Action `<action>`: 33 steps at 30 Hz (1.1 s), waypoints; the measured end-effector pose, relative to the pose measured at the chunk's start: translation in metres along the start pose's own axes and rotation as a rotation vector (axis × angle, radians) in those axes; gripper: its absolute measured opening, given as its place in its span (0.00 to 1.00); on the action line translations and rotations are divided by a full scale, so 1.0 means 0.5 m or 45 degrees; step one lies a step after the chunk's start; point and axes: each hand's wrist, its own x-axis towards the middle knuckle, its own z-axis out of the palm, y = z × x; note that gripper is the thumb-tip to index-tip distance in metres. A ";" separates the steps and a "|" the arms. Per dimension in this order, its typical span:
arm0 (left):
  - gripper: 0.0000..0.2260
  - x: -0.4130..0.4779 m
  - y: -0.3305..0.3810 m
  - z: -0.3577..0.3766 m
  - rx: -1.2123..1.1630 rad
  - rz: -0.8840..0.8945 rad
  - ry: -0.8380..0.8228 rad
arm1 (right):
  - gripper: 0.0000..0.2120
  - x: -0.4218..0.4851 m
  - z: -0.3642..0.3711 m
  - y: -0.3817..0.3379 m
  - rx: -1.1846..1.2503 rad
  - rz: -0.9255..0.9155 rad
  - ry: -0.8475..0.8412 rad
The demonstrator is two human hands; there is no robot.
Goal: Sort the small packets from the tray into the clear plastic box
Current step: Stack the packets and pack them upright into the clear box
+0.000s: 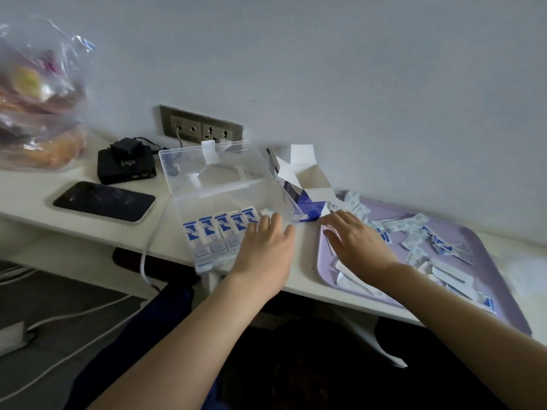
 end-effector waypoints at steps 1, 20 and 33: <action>0.16 0.003 0.006 0.004 0.016 0.014 -0.005 | 0.11 -0.010 0.004 0.018 -0.025 0.047 -0.046; 0.18 0.153 0.173 0.117 -0.015 0.142 -0.369 | 0.27 -0.044 0.046 0.248 0.259 0.516 -0.364; 0.21 0.198 0.191 0.142 -0.242 0.166 -0.459 | 0.34 -0.029 0.052 0.307 0.331 0.513 -0.424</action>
